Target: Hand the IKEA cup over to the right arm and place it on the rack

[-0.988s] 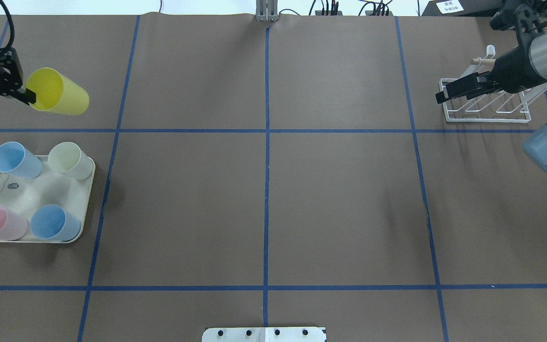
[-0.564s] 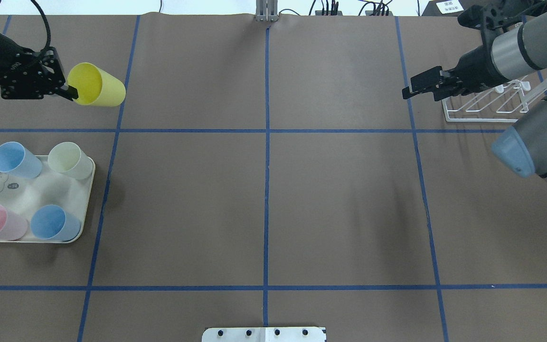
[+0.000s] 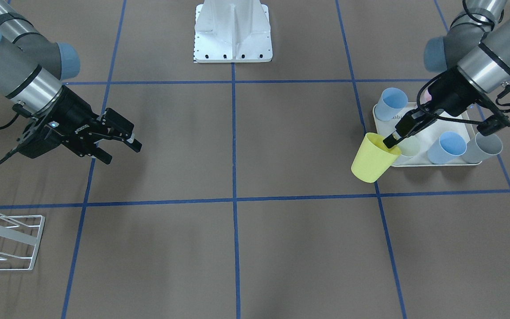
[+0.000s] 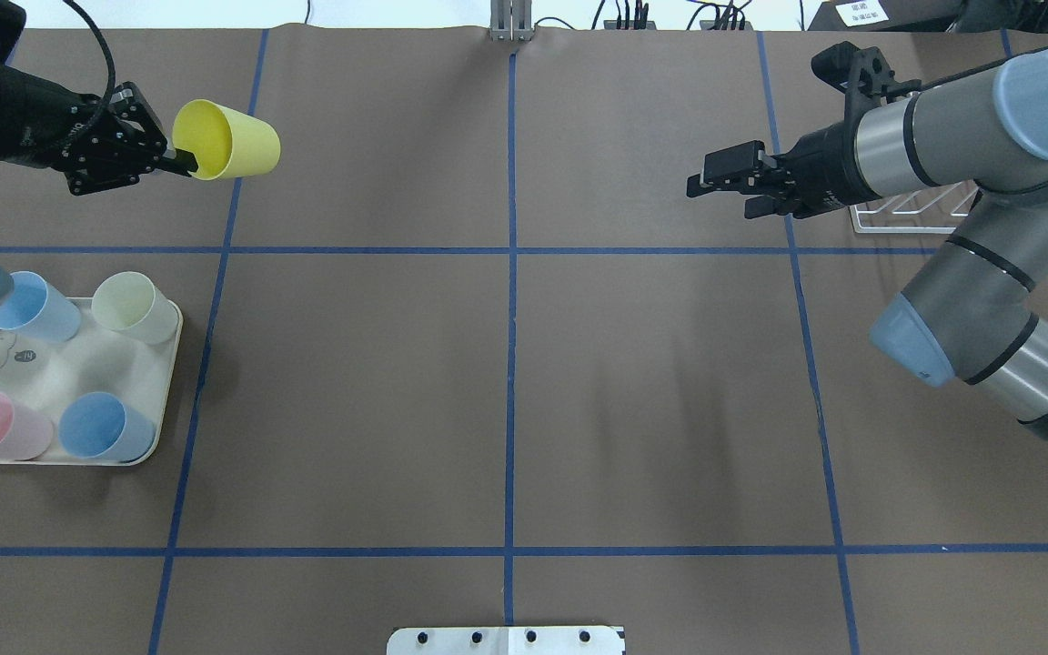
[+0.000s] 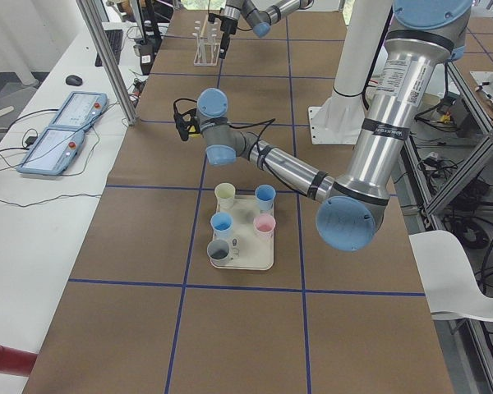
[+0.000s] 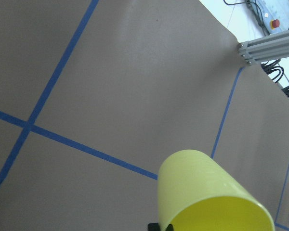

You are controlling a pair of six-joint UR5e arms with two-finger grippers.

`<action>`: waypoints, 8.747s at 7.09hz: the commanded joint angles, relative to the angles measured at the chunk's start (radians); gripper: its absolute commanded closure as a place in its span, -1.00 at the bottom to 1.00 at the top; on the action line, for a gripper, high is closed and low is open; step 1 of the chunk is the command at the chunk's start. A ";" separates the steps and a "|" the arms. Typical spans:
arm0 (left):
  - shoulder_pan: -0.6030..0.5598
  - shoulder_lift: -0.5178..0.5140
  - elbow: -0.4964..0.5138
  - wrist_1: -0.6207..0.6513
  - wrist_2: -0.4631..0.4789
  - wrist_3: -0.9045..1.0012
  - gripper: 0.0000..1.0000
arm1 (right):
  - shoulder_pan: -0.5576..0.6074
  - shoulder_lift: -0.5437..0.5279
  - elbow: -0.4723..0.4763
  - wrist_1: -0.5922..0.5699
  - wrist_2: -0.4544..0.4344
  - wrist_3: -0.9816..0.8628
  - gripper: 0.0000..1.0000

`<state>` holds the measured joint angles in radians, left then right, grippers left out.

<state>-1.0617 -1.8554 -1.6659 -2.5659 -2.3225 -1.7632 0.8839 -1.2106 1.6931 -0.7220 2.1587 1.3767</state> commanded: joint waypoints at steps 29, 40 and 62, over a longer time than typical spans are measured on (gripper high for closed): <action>0.447 -0.254 0.028 -0.856 0.437 -1.220 1.00 | -0.284 0.141 -0.039 0.932 -0.478 0.720 -0.98; 0.395 -0.243 0.026 -0.873 0.514 -1.155 -1.00 | -0.278 0.116 -0.035 0.970 -0.540 0.722 1.00; -0.060 -0.041 0.025 0.090 0.020 0.324 -1.00 | 0.334 -0.184 0.105 -0.622 -0.039 -1.041 1.00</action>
<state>-1.1221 -1.8963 -1.6414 -2.4758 -2.3026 -1.4385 1.2285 -1.4152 1.8189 -1.3454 2.1275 0.3353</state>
